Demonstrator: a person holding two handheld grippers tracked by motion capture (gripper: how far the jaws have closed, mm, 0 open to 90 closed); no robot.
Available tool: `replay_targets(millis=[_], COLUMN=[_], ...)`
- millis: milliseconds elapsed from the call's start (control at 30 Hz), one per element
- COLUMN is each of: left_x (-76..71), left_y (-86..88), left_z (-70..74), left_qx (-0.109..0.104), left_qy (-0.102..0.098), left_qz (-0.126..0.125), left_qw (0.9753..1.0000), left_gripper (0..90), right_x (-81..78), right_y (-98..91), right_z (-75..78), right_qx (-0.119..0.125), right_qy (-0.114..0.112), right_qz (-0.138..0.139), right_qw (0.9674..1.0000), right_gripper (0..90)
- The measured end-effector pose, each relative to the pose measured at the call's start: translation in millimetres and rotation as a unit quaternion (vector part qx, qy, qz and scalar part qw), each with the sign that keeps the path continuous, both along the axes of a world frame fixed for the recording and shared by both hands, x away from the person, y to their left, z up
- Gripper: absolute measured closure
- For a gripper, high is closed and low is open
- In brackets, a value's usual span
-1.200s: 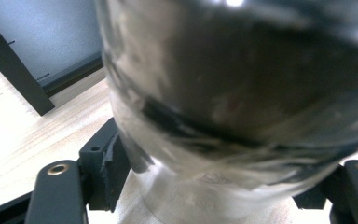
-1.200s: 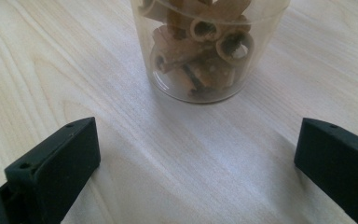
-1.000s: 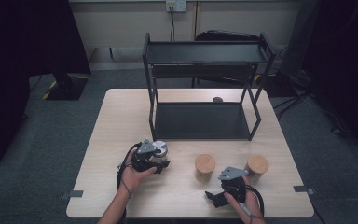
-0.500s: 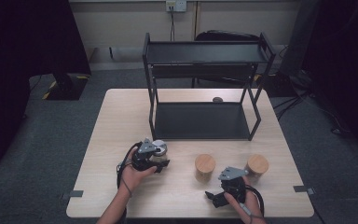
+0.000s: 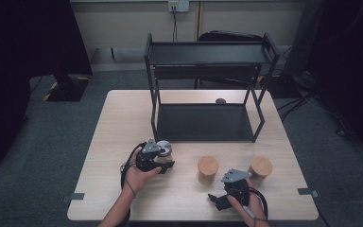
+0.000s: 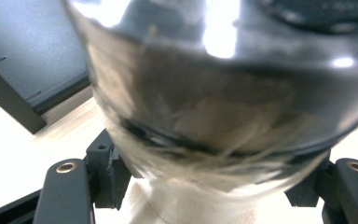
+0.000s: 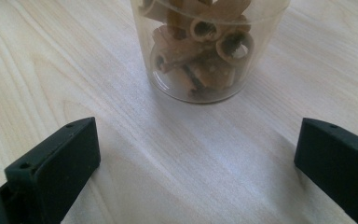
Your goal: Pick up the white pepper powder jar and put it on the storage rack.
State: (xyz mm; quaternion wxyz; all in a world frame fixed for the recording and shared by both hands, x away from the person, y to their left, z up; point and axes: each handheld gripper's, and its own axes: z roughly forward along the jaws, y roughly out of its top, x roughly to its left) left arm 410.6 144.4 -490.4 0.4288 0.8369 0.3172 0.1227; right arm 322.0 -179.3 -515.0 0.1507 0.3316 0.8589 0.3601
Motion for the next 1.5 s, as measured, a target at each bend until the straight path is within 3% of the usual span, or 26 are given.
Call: replay_targets(millis=[500,1167,1500], left_x=[9.0,28.1,35.8], left_y=[-10.8,-21.9,-25.6], left_z=[4.2,27.1,29.4], left_qx=[-0.003,-0.005,-0.007], left_qy=[0.007,-0.001,0.007], left_qz=[-0.005,-0.005,-0.001], left_qw=[1.0000,1.0000,0.9999], left_gripper=[30.7,30.7,30.7], right_x=[0.0,0.0,0.0], right_y=[0.0,0.0,0.0], right_z=[0.0,0.0,0.0], right_qx=[0.000,0.000,0.000], right_qy=[0.000,0.000,0.000], right_qz=[0.000,0.000,0.000], right_qw=[1.0000,1.0000,1.0000], right_gripper=[0.0,0.0,0.0])
